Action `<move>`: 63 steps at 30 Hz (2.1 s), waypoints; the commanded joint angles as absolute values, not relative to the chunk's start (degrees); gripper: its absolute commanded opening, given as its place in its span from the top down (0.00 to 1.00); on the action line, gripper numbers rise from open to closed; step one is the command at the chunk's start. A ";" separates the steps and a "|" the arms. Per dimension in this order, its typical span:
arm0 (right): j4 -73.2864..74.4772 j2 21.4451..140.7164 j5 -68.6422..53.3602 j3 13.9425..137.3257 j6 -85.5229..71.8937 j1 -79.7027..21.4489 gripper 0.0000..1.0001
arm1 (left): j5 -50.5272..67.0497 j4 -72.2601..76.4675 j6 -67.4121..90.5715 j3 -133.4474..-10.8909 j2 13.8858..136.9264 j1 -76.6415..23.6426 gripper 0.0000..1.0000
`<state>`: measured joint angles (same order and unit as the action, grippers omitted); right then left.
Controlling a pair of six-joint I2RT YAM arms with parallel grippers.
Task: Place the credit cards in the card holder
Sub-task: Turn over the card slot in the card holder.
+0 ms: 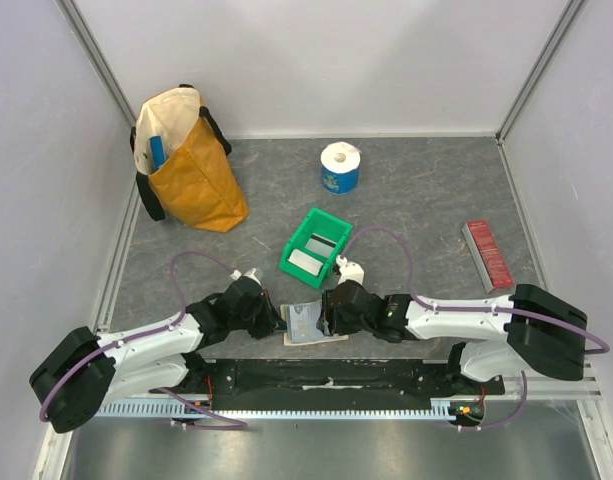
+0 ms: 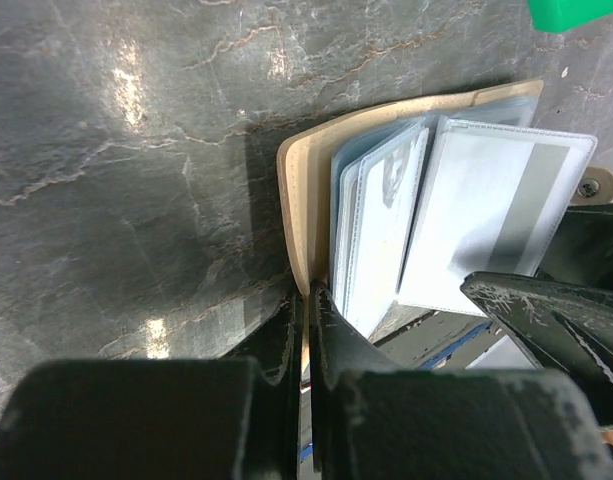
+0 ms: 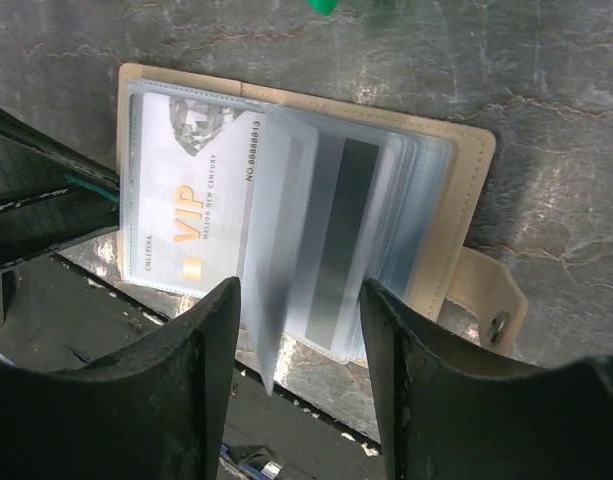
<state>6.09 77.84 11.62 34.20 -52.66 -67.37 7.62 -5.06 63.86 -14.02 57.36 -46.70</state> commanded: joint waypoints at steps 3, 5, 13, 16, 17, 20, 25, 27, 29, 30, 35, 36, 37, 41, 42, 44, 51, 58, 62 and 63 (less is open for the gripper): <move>-2.63 76.98 6.43 37.35 -51.33 -67.59 0.42 | 8.26 -3.43 63.28 -14.59 58.27 -46.84 0.98; -2.55 78.74 5.28 38.84 -50.89 -67.85 0.41 | 8.52 -3.25 63.37 -14.68 58.45 -46.76 0.98; -2.99 80.78 4.57 40.52 -50.63 -68.82 0.39 | 8.26 -3.25 63.46 -14.33 58.01 -46.84 0.98; -2.90 79.37 5.18 40.52 -50.71 -68.99 0.39 | 8.26 -3.16 63.46 -14.41 58.36 -46.76 0.98; -2.73 78.84 5.27 40.52 -50.71 -68.99 0.39 | 8.26 -3.08 63.46 -14.50 58.36 -46.84 0.98; -2.29 77.61 6.06 40.43 -50.97 -69.08 0.39 | 8.44 -2.99 63.28 -14.68 58.88 -46.76 0.98; -1.67 76.29 6.76 39.90 -51.24 -69.26 0.41 | 8.61 -2.90 63.37 -14.68 59.06 -46.76 0.98; -1.76 75.41 7.12 39.47 -51.59 -69.43 0.41 | 8.52 -2.90 63.37 -14.59 58.89 -46.76 0.98; -1.76 75.15 7.21 39.38 -51.42 -69.43 0.41 | 8.44 -2.99 63.28 -14.50 58.89 -46.76 0.98; -1.67 75.15 7.12 39.38 -51.42 -69.52 0.41 | 8.44 -2.99 63.28 -14.41 58.80 -46.76 0.98; -2.02 75.15 7.29 39.55 -51.42 -69.78 0.43 | 8.44 -2.99 63.37 -14.59 58.80 -46.76 0.98; -2.02 75.15 7.21 39.55 -51.42 -69.79 0.43 | 8.44 -3.08 63.37 -14.68 58.71 -46.76 0.98; -2.02 75.23 7.12 39.55 -51.42 -69.79 0.44 | 8.44 -3.16 63.37 -14.76 58.71 -46.76 0.98; -2.46 74.80 7.12 39.46 -51.42 -69.96 0.46 | 8.44 -3.25 63.28 -14.77 58.71 -46.76 0.98; -2.72 74.62 7.21 39.20 -51.50 -69.96 0.47 | 8.52 -3.34 63.28 -14.85 58.54 -46.84 0.98; -3.08 74.01 7.38 39.02 -51.59 -69.96 0.47 | 8.26 -3.51 63.37 -14.68 58.27 -46.76 0.98; -3.25 73.65 7.21 38.76 -51.77 -69.96 0.48 | 8.26 -3.78 63.46 -14.59 57.83 -46.76 0.98; -3.34 74.00 7.03 38.85 -51.68 -69.96 0.47 | 8.26 -3.87 63.37 -14.77 57.83 -46.76 0.98; 1.47 72.60 11.32 39.63 -50.80 -69.96 0.45 | 7.74 -5.18 62.85 -15.38 57.31 -46.84 0.98; 4.19 71.81 13.77 39.99 -50.71 -69.87 0.44 | 7.47 -5.88 62.75 -15.64 56.96 -46.76 0.98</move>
<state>-1.02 74.46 8.01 36.88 -51.37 -69.80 7.70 -4.78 63.86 -14.11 57.98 -46.63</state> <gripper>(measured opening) 0.540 0.032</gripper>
